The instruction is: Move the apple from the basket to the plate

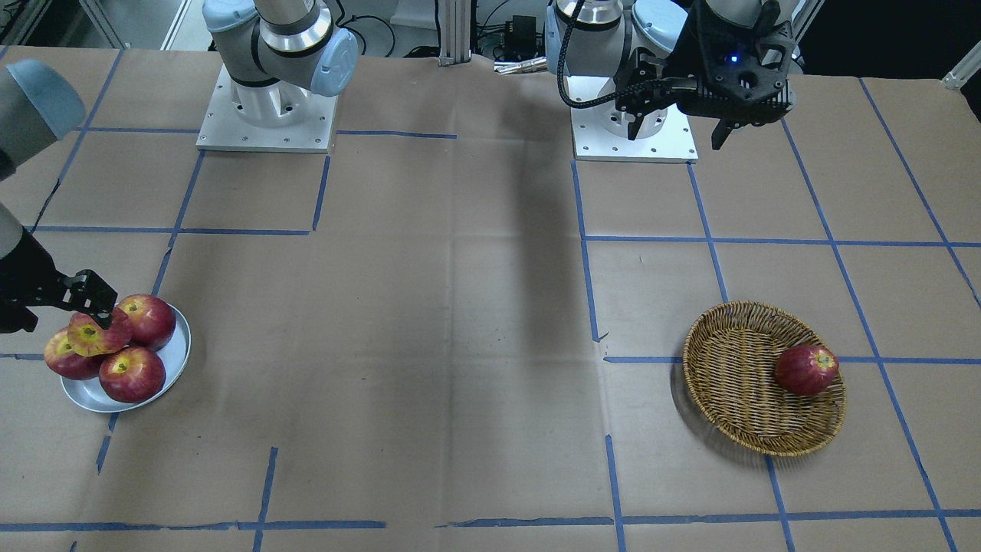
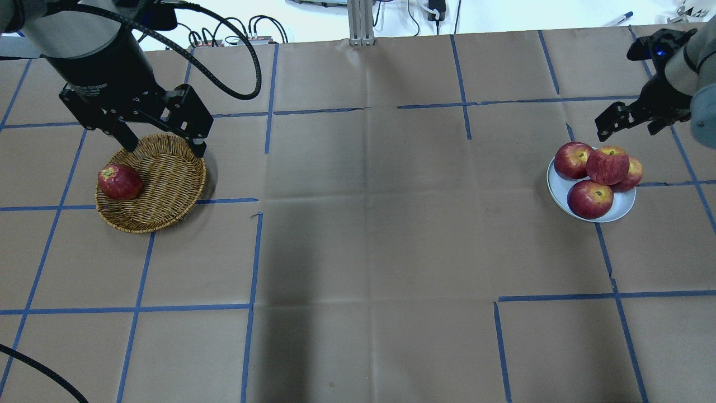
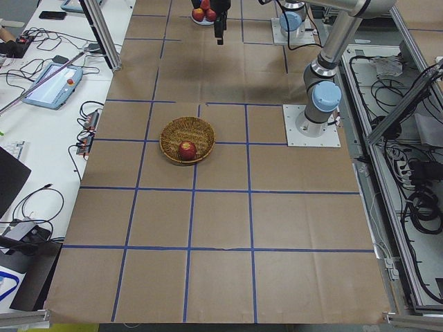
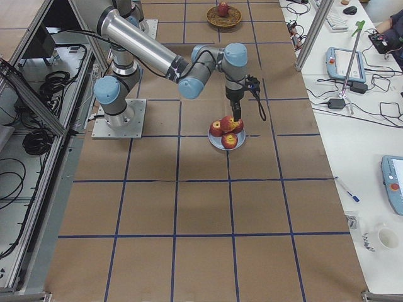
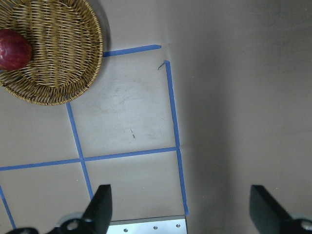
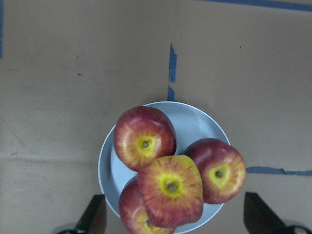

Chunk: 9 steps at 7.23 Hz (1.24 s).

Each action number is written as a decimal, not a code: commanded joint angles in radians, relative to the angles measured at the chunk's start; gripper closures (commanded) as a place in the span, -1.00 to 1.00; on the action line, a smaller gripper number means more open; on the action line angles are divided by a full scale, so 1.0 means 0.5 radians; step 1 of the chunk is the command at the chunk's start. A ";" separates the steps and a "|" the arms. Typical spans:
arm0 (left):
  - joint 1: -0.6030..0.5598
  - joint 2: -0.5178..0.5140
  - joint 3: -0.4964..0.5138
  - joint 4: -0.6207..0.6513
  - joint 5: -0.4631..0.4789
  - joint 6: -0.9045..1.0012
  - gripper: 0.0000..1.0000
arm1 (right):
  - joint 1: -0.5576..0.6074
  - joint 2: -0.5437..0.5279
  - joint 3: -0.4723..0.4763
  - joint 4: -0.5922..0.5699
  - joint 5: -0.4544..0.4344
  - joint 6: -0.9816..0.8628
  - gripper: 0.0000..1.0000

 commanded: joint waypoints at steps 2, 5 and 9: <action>0.001 -0.017 -0.003 0.002 0.000 0.000 -0.98 | 0.375 -0.276 -0.177 0.582 -0.006 0.582 -1.00; 0.007 -0.062 -0.025 0.060 -0.007 0.003 -0.98 | 0.741 -0.357 -0.176 0.721 -0.022 0.988 -0.99; 0.007 -0.084 -0.034 0.097 -0.022 0.013 -0.98 | 0.732 -0.418 -0.195 0.777 -0.022 0.968 -1.00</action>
